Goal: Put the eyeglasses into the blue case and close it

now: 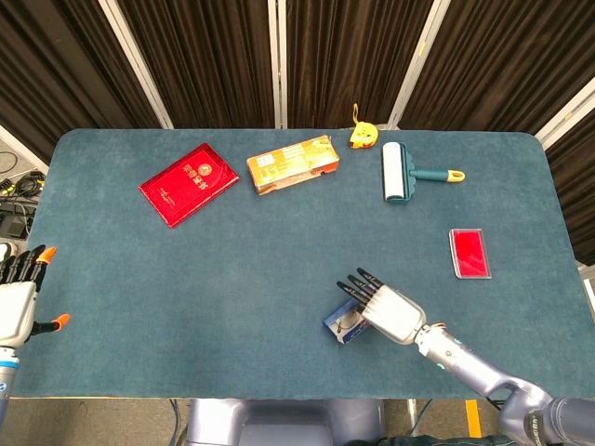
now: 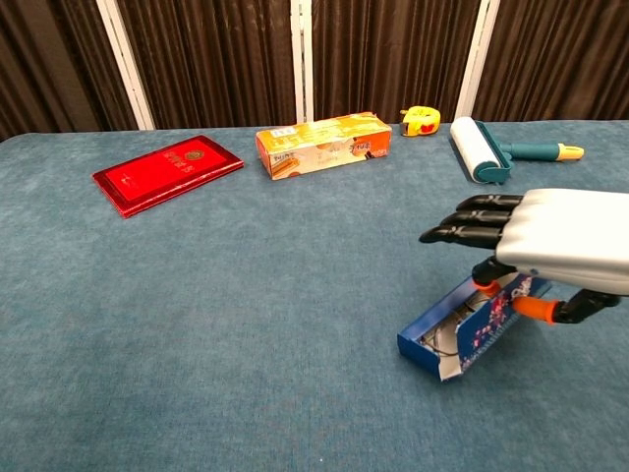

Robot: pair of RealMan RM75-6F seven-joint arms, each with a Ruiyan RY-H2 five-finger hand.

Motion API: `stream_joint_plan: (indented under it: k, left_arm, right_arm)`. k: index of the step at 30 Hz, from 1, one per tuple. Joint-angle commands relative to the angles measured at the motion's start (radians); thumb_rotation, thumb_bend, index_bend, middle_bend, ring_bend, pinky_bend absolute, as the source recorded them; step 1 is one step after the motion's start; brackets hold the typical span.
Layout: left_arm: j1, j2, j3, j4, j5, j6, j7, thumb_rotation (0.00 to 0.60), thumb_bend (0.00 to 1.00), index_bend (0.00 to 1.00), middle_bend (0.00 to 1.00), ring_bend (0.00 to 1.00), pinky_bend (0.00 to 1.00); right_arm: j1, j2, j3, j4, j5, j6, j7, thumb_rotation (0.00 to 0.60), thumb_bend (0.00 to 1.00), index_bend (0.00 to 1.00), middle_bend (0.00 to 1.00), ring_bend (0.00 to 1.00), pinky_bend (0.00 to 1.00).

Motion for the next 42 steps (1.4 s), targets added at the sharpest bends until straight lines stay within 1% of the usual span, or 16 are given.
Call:
stream_joint_plan:
  k: [1, 8, 14, 16, 17, 18, 19, 21, 23, 24, 27, 30, 33, 36, 40, 42]
  left_arm:
    - [0.001, 0.000, 0.001, -0.001, 0.001, 0.001, 0.000, 0.600, 0.00, 0.00, 0.00, 0.00, 0.00]
    - [-0.001, 0.004, 0.001, -0.002, -0.002, -0.006, -0.004, 0.600, 0.00, 0.00, 0.00, 0.00, 0.00]
    - [-0.002, 0.005, 0.001, -0.001, -0.003, -0.008, -0.005, 0.600, 0.00, 0.00, 0.00, 0.00, 0.00]
    - [-0.002, 0.004, 0.001, -0.001, -0.002, -0.007, -0.005, 0.600, 0.00, 0.00, 0.00, 0.00, 0.00]
    - [-0.002, 0.004, 0.001, -0.001, -0.002, -0.006, -0.005, 0.600, 0.00, 0.00, 0.00, 0.00, 0.00]
    - [-0.002, 0.004, 0.001, -0.001, -0.002, -0.006, -0.005, 0.600, 0.00, 0.00, 0.00, 0.00, 0.00]
    - [-0.002, 0.004, 0.001, 0.000, -0.002, -0.006, -0.005, 0.600, 0.00, 0.00, 0.00, 0.00, 0.00]
    - [-0.002, 0.003, 0.001, 0.000, -0.003, -0.007, -0.003, 0.600, 0.00, 0.00, 0.00, 0.00, 0.00]
    - [-0.003, 0.002, 0.001, 0.002, -0.004, -0.008, -0.001, 0.600, 0.00, 0.00, 0.00, 0.00, 0.00]
    - [-0.003, 0.001, 0.002, 0.003, -0.006, -0.009, 0.000, 0.600, 0.00, 0.00, 0.00, 0.00, 0.00]
    - [-0.004, -0.001, 0.002, 0.004, -0.009, -0.011, 0.002, 0.600, 0.00, 0.00, 0.00, 0.00, 0.00]
    - [-0.005, -0.002, 0.002, 0.003, -0.009, -0.011, 0.003, 0.600, 0.00, 0.00, 0.00, 0.00, 0.00]
    - [-0.004, -0.002, 0.002, 0.001, -0.008, -0.010, 0.004, 0.600, 0.00, 0.00, 0.00, 0.00, 0.00]
    - [-0.003, -0.001, 0.004, -0.002, -0.002, -0.006, 0.003, 0.600, 0.00, 0.00, 0.00, 0.00, 0.00]
    - [-0.002, 0.000, 0.005, -0.004, 0.001, -0.004, 0.002, 0.600, 0.00, 0.00, 0.00, 0.00, 0.00]
    - [-0.001, 0.001, 0.006, -0.006, 0.005, -0.001, 0.002, 0.600, 0.00, 0.00, 0.00, 0.00, 0.00]
  right_arm:
    - [0.023, -0.014, 0.025, -0.025, 0.018, -0.047, -0.058, 0.600, 0.49, 0.67, 0.00, 0.00, 0.00]
    - [0.046, -0.029, 0.054, -0.066, 0.050, -0.109, -0.157, 0.600, 0.49, 0.65, 0.00, 0.00, 0.00]
    - [0.050, -0.056, 0.078, -0.072, 0.077, -0.125, -0.224, 0.600, 0.49, 0.65, 0.00, 0.00, 0.00]
    - [0.049, -0.070, 0.087, -0.066, 0.088, -0.124, -0.236, 0.600, 0.48, 0.61, 0.00, 0.00, 0.00]
    - [0.046, -0.077, 0.090, -0.063, 0.091, -0.120, -0.240, 0.600, 0.45, 0.54, 0.00, 0.00, 0.00]
    - [0.042, -0.087, 0.094, -0.057, 0.095, -0.111, -0.248, 0.600, 0.37, 0.44, 0.00, 0.00, 0.00]
    - [0.037, -0.095, 0.099, -0.052, 0.101, -0.103, -0.257, 0.600, 0.30, 0.35, 0.00, 0.00, 0.00]
    - [0.026, -0.113, 0.109, -0.049, 0.110, -0.079, -0.269, 0.600, 0.08, 0.12, 0.00, 0.00, 0.00]
    - [0.017, -0.124, 0.116, -0.047, 0.104, -0.049, -0.263, 0.600, 0.00, 0.02, 0.00, 0.00, 0.00]
    - [0.011, -0.129, 0.123, -0.048, 0.094, -0.017, -0.245, 0.600, 0.00, 0.00, 0.00, 0.00, 0.00]
    - [0.000, -0.126, 0.130, -0.055, 0.069, 0.040, -0.192, 0.600, 0.00, 0.00, 0.00, 0.00, 0.00]
    - [-0.004, -0.088, 0.131, -0.092, 0.066, 0.052, -0.149, 0.600, 0.00, 0.00, 0.00, 0.00, 0.00]
    - [0.007, -0.021, 0.115, -0.139, 0.068, 0.011, -0.119, 0.600, 0.00, 0.00, 0.00, 0.00, 0.00]
    - [0.020, 0.020, 0.091, -0.150, 0.070, -0.045, -0.110, 0.600, 0.00, 0.00, 0.00, 0.00, 0.00]
    - [0.030, 0.032, 0.075, -0.148, 0.083, -0.095, -0.110, 0.600, 0.00, 0.00, 0.00, 0.00, 0.00]
    - [0.032, 0.022, 0.069, -0.135, 0.088, -0.112, -0.121, 0.600, 0.00, 0.00, 0.00, 0.00, 0.00]
